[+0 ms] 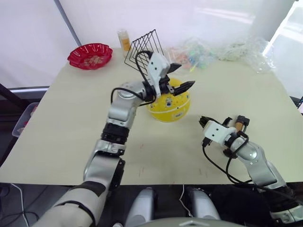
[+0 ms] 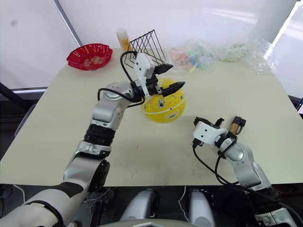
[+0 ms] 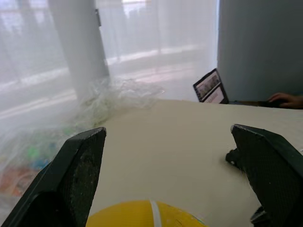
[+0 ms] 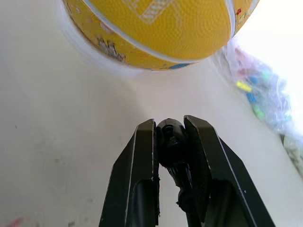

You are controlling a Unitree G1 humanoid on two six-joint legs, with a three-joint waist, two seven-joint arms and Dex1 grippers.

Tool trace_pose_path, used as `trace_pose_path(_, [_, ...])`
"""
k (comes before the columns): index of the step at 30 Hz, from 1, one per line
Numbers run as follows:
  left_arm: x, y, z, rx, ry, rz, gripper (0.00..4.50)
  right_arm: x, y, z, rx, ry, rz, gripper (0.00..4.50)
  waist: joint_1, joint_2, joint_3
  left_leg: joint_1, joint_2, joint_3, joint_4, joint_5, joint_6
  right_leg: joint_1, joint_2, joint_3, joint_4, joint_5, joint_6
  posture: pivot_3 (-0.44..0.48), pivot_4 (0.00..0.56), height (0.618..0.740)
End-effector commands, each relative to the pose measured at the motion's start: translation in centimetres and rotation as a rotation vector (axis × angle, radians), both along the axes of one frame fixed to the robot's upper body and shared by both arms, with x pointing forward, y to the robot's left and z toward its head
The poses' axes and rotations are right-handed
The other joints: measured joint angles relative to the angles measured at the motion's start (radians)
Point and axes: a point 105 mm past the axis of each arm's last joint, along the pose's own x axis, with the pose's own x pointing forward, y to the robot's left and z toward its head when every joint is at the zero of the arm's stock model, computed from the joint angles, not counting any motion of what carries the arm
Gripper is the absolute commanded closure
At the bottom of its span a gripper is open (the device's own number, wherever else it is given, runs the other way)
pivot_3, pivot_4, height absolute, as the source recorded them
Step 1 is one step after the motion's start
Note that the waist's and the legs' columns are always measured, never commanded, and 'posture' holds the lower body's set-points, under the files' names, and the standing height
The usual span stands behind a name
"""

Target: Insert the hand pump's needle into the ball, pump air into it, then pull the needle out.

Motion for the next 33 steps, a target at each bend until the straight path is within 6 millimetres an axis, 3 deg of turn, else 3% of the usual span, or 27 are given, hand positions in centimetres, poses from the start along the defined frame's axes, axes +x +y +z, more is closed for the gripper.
trace_pose_path(1, [-1.9,1.1,1.0,-0.004,-0.034,-0.072,0.0,0.3,-1.0,1.2,0.025,-0.051,-0.026,4.19,-0.004,0.0,0.0,0.0,0.0,0.0,0.0,0.0,0.0,0.0,0.0,0.001,0.0,0.0,0.0,0.0,0.15,0.737])
trace_pose_path(11, [-7.7,7.7,-2.5,0.081,0.091,-0.173,0.0,1.8,-4.0,0.7,0.045,-0.047,-0.101,4.19,-0.002,0.0,0.004,0.002,0.003,0.002,0.001,0.0,0.0,0.001,0.002,0.002,0.002,0.0,0.0,0.0,0.15,0.737])
trace_pose_path(18, [-10.5,10.7,-5.3,0.124,0.166,-0.145,0.0,3.7,-5.5,1.4,0.115,-0.06,-0.164,4.19,-0.007,0.0,0.004,0.004,0.005,0.004,0.001,-0.001,0.001,0.001,0.002,0.006,0.003,0.0,-0.001,0.0,0.15,0.737])
trace_pose_path(27, [-11.6,11.6,-6.7,0.117,0.193,-0.116,0.0,6.0,-6.4,3.2,0.191,-0.111,-0.224,4.19,-0.006,0.0,0.005,0.004,0.005,0.004,0.001,-0.001,0.002,0.001,0.002,0.005,0.003,0.001,-0.001,0.0,0.15,0.737])
trace_pose_path(33, [-11.8,11.5,-6.9,0.114,0.199,-0.124,0.0,5.9,-6.8,3.4,0.207,-0.106,-0.227,4.19,-0.007,0.0,0.005,0.004,0.005,0.004,0.001,-0.001,0.001,0.001,0.002,0.006,0.003,0.001,-0.001,0.0,0.15,0.737])
